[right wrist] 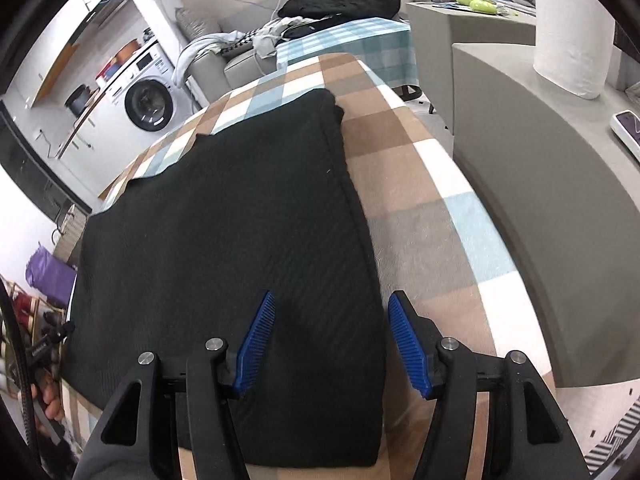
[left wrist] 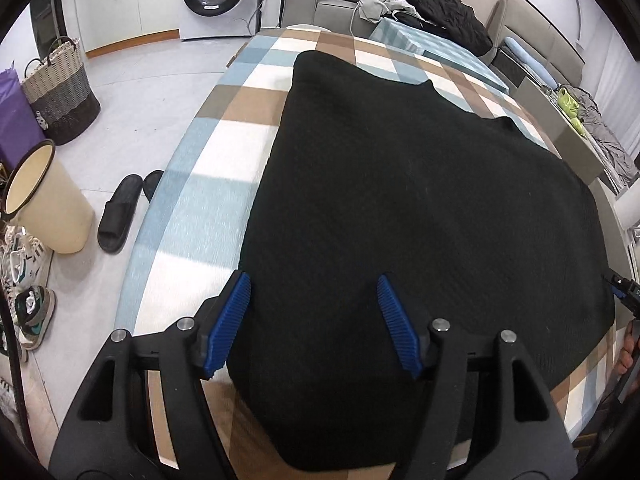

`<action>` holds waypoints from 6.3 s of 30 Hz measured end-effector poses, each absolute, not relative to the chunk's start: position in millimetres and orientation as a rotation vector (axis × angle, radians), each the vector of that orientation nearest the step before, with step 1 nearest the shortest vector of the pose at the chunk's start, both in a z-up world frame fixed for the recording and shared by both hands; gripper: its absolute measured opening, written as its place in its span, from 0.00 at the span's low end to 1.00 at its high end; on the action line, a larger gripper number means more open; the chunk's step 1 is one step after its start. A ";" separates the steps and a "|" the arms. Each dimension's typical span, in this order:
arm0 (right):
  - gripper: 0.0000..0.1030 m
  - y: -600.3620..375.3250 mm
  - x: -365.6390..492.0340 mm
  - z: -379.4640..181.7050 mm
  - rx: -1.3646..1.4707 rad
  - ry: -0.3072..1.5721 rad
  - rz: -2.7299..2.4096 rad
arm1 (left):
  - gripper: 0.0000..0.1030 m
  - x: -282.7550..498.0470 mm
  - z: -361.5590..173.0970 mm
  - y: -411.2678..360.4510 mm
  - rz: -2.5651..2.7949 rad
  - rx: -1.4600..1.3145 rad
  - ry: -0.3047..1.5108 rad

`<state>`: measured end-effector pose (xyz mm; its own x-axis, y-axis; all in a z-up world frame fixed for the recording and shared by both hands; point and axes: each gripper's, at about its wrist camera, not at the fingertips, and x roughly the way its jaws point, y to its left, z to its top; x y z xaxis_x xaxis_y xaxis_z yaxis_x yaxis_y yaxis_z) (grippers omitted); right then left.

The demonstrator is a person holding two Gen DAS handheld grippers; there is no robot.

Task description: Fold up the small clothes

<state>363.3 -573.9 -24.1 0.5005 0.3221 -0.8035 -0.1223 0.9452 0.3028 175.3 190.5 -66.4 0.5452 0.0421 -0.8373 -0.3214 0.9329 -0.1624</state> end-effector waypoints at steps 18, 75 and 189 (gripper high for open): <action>0.11 -547.0 352.2 -4.9 0.115 0.914 0.328 | 0.05 162.8 -55.1 176.3 0.206 -0.279 0.917; 0.71 -414.2 314.0 -8.2 0.053 0.972 0.578 | 0.68 81.4 -68.7 153.3 0.170 -0.650 0.955; 0.59 -443.3 235.3 -20.3 -0.068 0.795 0.571 | 0.61 14.1 -70.1 138.7 0.321 -0.636 0.769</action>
<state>235.3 -443.3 -20.3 0.5585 0.4591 -0.6909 -0.5086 0.8475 0.1520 14.1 138.7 -70.1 0.6832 0.0426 -0.7290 -0.4884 0.7688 -0.4128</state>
